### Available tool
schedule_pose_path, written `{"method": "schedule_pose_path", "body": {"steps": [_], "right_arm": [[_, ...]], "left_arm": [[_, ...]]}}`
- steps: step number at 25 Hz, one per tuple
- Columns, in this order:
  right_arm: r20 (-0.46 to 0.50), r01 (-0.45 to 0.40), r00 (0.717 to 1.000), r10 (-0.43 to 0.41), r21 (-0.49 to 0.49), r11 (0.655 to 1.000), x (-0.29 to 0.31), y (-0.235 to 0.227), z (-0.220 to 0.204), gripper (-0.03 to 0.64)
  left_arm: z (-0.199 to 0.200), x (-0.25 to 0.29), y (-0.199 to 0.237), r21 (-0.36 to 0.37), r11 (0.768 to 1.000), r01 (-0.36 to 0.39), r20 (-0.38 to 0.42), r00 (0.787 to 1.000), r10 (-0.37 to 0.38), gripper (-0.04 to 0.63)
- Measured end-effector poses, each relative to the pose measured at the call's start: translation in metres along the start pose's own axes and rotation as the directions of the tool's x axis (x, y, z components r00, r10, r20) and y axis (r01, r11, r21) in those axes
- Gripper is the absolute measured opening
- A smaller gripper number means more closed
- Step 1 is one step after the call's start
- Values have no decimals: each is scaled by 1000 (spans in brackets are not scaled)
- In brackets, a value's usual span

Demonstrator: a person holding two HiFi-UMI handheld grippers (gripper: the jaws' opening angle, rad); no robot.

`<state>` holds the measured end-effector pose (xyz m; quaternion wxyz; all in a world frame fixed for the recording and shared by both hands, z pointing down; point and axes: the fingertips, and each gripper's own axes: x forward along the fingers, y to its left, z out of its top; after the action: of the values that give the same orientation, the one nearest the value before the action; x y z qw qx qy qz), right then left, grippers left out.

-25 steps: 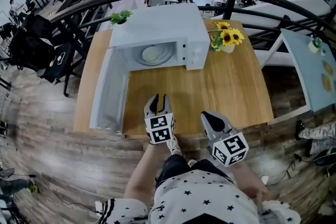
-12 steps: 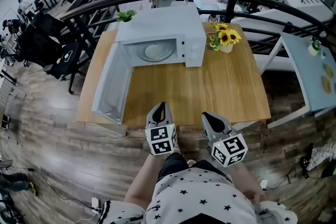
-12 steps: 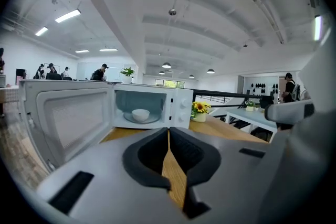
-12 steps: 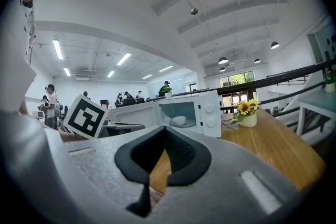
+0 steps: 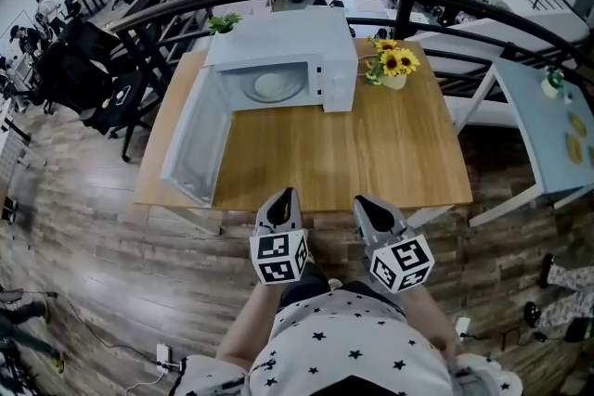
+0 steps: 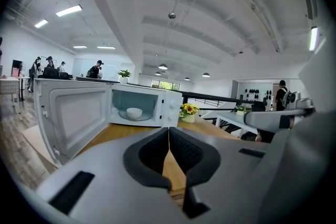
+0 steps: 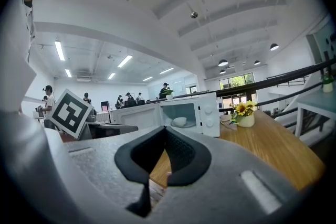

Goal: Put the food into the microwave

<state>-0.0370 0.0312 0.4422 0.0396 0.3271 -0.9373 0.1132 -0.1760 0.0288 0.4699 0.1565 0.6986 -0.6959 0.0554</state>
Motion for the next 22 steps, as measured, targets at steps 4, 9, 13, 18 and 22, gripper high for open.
{"method": "schedule_pose_path", "body": {"steps": [4,9,13,18,22], "right_arm": [[3,-2,1000,2,-2,1000,-4,1,-3,5],[4,-3,1000,3,2,1000,-7,3,-3,5],[7,-1,1000,1,8,1000,-6,4,-4,5],[13,16,1000,-16,-17,1000,-6,4,-5,5],[13,18,1000,-18,-23,1000,-5,4,-4,5]], "left_arm": [[0,-7,-6,4,1000,18,9,1000,-18,8],[2,-12,-11,7,999,31,12,999,-31,8],[1,-12,-10,-3,999,44,13,999,-44,8],[3,-12,-9,-12,998,64,22,998,-64,8],[5,-11,-8,-10,998,66,21,998,-66,8]]}}
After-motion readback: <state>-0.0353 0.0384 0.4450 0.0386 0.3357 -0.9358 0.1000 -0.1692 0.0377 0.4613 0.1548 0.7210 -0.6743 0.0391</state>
